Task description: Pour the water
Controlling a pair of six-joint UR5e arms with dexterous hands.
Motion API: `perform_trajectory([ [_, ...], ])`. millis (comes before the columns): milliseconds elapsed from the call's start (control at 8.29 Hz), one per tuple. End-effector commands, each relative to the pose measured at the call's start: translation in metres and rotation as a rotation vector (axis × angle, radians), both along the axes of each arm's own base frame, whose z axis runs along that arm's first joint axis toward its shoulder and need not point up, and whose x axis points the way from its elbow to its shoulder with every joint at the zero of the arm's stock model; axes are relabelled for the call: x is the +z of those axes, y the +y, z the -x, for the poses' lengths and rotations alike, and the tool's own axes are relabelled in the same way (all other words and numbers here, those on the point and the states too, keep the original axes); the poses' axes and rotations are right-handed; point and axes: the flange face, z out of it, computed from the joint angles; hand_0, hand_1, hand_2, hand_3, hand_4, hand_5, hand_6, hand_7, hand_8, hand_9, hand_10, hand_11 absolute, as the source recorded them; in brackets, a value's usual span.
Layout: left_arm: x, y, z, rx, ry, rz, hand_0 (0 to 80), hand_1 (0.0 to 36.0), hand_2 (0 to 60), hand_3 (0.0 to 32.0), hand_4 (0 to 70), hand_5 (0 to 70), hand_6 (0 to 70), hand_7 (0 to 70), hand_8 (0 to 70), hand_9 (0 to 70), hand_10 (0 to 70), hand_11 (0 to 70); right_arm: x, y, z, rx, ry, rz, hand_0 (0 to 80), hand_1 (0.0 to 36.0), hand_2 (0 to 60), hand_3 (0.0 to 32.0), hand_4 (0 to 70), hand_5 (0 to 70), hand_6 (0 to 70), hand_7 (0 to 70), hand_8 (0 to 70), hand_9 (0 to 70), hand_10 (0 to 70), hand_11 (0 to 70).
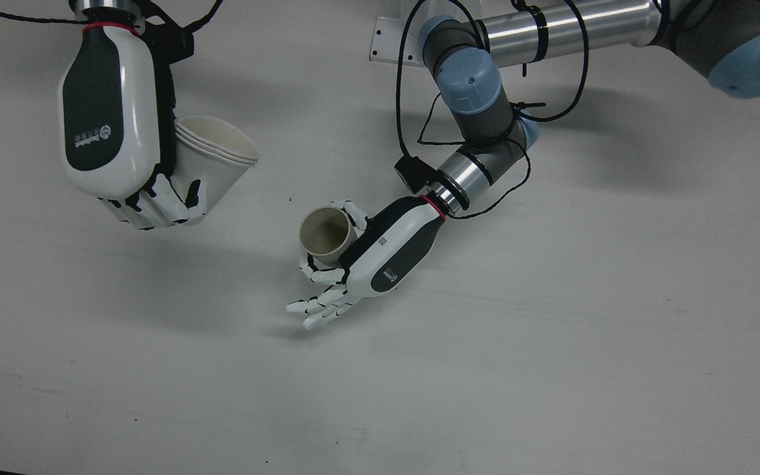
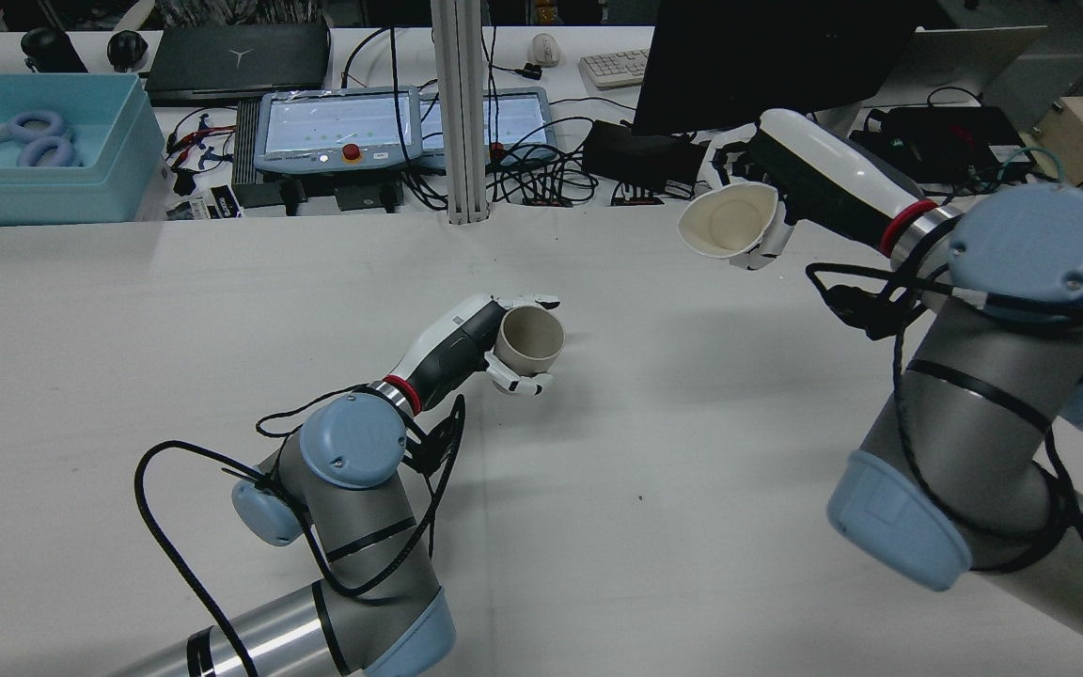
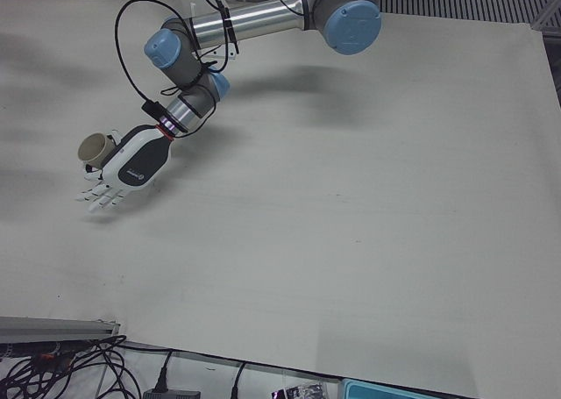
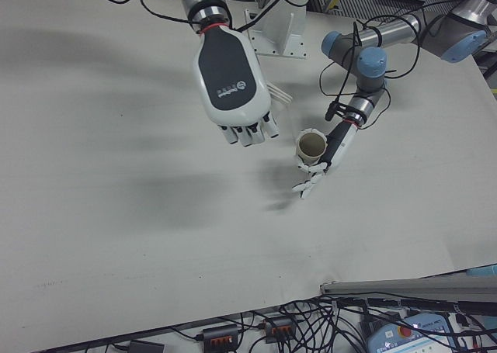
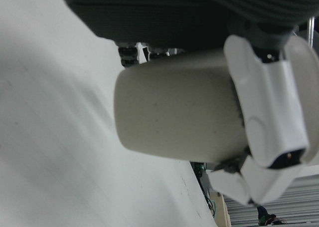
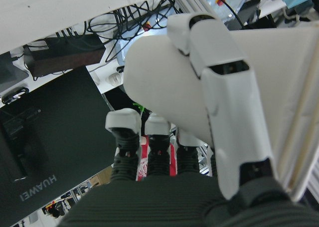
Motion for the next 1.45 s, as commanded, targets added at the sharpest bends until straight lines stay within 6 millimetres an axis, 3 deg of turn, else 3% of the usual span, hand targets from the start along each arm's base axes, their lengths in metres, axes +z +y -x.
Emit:
perform_trajectory([
  [0, 0.103, 0.011, 0.082, -0.014, 0.04, 0.112, 57.6, 34.3, 60.0, 0.0, 70.0, 70.0, 12.8, 16.9, 10.1, 3.0, 6.0, 9.8, 0.116, -0.001, -0.121, 0.182, -0.356, -0.007, 80.0, 36.0, 44.6, 0.0, 24.4, 70.0, 60.1, 59.6, 49.4, 55.8, 54.0, 70.0],
  [121, 0.152, 0.008, 0.122, -0.043, 0.053, 0.139, 58.0, 34.0, 60.0, 0.0, 70.0, 70.0, 12.5, 16.8, 9.8, 2.9, 6.2, 10.2, 0.147, -0.009, -0.144, 0.217, -0.434, 0.007, 80.0, 35.9, 50.2, 0.0, 24.8, 70.0, 62.1, 61.2, 50.5, 57.8, 57.0, 70.0],
  [241, 0.198, 0.007, 0.171, -0.081, 0.06, 0.147, 56.9, 32.3, 60.0, 0.0, 70.0, 70.0, 11.9, 16.2, 9.7, 3.0, 6.3, 10.3, 0.16, -0.008, -0.163, 0.224, -0.425, 0.022, 80.0, 36.0, 54.2, 0.0, 24.9, 70.0, 63.5, 62.7, 51.8, 59.8, 59.4, 70.0],
  [362, 0.236, -0.008, 0.225, -0.129, 0.071, 0.136, 57.2, 31.9, 60.0, 0.0, 70.0, 70.0, 11.5, 16.1, 9.5, 2.9, 6.3, 10.2, 0.183, 0.003, -0.18, 0.217, -0.403, 0.051, 80.0, 36.0, 57.1, 0.0, 24.1, 70.0, 62.8, 62.7, 51.8, 59.9, 59.1, 70.0],
  [482, 0.261, -0.027, 0.274, -0.166, 0.077, 0.119, 56.8, 31.7, 60.0, 0.0, 70.0, 70.0, 11.7, 16.3, 9.6, 3.0, 6.5, 10.4, 0.214, 0.016, -0.199, 0.216, -0.405, 0.044, 73.4, 35.2, 58.3, 0.0, 15.5, 70.0, 59.1, 60.1, 53.0, 62.8, 63.4, 70.0],
  [603, 0.275, -0.036, 0.305, -0.199, 0.086, 0.107, 56.9, 31.7, 60.0, 0.0, 70.0, 70.0, 11.8, 16.5, 9.6, 3.2, 6.6, 10.7, 0.253, 0.022, -0.212, 0.203, -0.411, 0.039, 64.1, 33.1, 58.3, 0.0, 10.2, 68.0, 57.6, 58.5, 55.0, 65.9, 66.5, 70.0],
  [723, 0.284, -0.037, 0.32, -0.219, 0.092, 0.101, 56.8, 31.3, 60.0, 0.0, 70.0, 70.0, 11.9, 16.5, 9.7, 3.3, 6.8, 10.9, 0.295, 0.02, -0.226, 0.206, -0.395, 0.074, 64.2, 33.4, 60.0, 0.0, 12.0, 69.9, 59.2, 59.8, 56.1, 66.9, 66.3, 70.0],
  [844, 0.297, -0.032, 0.326, -0.221, 0.091, 0.1, 56.6, 31.3, 60.0, 0.0, 70.0, 70.0, 12.2, 16.9, 9.8, 3.3, 6.9, 11.0, 0.348, 0.029, -0.227, 0.213, -0.376, 0.136, 65.0, 33.5, 59.2, 0.0, 10.8, 69.8, 58.1, 59.3, 55.6, 65.9, 64.8, 70.0],
  [1085, 0.353, -0.033, 0.335, -0.236, 0.074, 0.114, 55.8, 30.5, 60.0, 0.0, 70.0, 70.0, 12.2, 16.9, 9.8, 3.4, 7.2, 11.3, 0.471, 0.057, -0.234, 0.23, -0.352, 0.212, 62.9, 32.4, 55.6, 0.0, 4.1, 65.7, 53.0, 54.9, 54.0, 63.9, 63.3, 70.0],
  [1206, 0.379, -0.035, 0.337, -0.244, 0.064, 0.117, 56.2, 27.9, 60.0, 0.0, 70.0, 70.0, 12.4, 17.1, 10.0, 3.6, 7.1, 11.1, 0.495, 0.063, -0.236, 0.238, -0.338, 0.231, 63.8, 32.8, 54.6, 0.0, 5.2, 65.9, 52.6, 55.3, 53.3, 62.8, 61.0, 70.0],
  [1326, 0.415, -0.034, 0.341, -0.249, 0.049, 0.127, 56.3, 21.7, 37.6, 0.0, 70.0, 70.0, 12.1, 16.6, 10.2, 3.7, 6.3, 9.8, 0.508, 0.067, -0.235, 0.244, -0.32, 0.252, 65.7, 32.8, 51.7, 0.0, 5.2, 66.2, 51.5, 55.2, 52.8, 61.6, 59.1, 70.0],
])
